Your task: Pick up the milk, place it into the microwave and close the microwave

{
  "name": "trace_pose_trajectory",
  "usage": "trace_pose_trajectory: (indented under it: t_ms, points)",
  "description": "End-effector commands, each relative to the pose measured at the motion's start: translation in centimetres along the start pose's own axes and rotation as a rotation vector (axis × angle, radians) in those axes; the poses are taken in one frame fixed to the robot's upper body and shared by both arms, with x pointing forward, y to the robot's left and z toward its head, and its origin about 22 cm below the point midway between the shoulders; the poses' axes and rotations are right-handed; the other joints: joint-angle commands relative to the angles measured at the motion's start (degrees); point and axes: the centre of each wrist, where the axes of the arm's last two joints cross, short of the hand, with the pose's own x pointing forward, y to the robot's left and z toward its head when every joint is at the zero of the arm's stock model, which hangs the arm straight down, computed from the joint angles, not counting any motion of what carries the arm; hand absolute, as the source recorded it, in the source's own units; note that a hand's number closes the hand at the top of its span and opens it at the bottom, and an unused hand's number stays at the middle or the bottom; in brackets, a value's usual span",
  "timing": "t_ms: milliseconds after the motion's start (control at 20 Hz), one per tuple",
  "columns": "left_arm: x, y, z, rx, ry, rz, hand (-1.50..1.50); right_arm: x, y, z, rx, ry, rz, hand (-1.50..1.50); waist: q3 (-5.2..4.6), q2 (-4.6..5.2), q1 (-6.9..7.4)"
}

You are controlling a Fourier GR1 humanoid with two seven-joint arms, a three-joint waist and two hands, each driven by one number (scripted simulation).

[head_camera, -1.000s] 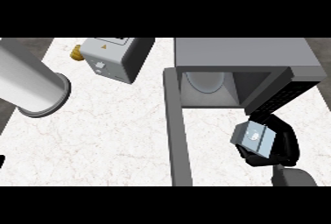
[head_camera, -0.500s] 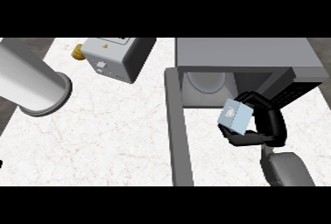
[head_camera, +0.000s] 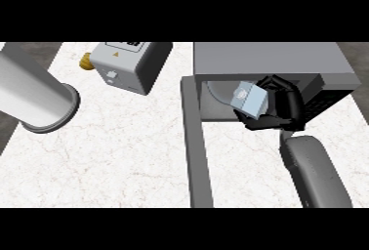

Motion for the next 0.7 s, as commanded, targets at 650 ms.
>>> trace_pose_trajectory:
  t_ms: [650]
  points:
    - [-0.8,0.4,-2.3,-0.086,-0.014,0.046,-1.50,-0.7,1.7,-5.2,-0.002,-0.026,0.144,1.50,-0.37,2.63,5.95]
